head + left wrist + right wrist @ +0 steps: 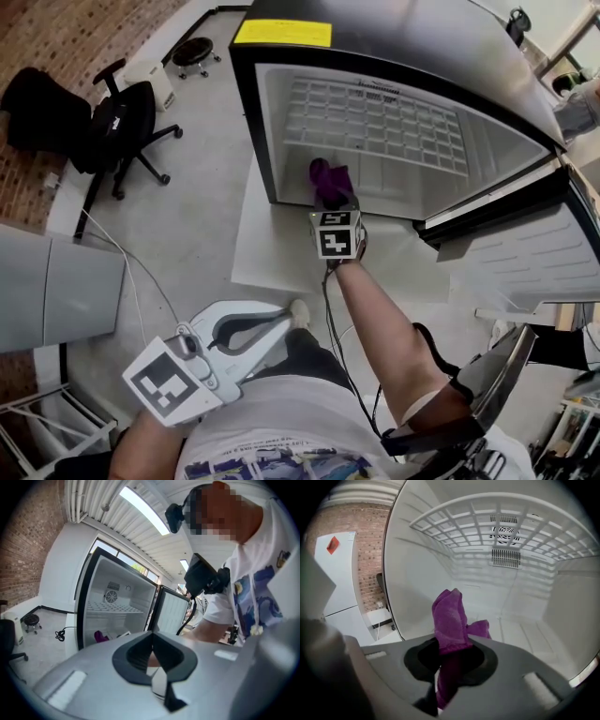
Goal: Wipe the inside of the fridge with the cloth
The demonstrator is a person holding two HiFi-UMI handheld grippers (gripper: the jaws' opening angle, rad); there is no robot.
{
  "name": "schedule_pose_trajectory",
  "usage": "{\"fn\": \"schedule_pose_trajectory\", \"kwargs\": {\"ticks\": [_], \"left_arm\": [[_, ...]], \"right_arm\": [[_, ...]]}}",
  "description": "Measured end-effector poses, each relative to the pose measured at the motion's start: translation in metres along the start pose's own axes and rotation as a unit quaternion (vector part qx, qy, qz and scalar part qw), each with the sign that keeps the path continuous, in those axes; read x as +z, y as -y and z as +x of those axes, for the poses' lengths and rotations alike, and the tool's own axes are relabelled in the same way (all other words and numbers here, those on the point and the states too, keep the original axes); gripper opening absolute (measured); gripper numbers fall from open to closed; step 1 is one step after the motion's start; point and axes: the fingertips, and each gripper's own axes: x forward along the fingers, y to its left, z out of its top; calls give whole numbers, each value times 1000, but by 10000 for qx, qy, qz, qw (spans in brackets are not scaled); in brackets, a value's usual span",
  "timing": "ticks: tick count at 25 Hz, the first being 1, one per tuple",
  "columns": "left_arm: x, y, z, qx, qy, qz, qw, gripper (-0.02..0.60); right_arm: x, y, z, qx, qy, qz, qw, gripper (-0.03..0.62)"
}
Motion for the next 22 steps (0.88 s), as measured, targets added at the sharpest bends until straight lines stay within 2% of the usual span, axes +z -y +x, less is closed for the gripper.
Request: {"fn": "schedule_pose_trajectory", "kwargs": {"ticks": [7,13,17,22], "left_arm": [[-1,-4,-11,178,45,-30,9998,6],[-1,-7,-22,338,120,-86,9993,6],[-2,-8,-27,362,152,-110,9992,6],[-1,-8,-32,343,202,-105,9992,6]], "right_arm": [[11,-43,10,620,189,293,9975,54],[12,-59,14,995,267,639,9926,54],[16,-73,14,1331,261,1171,9838,54],[16,-77,12,1423,182,1827,9726,54]]}}
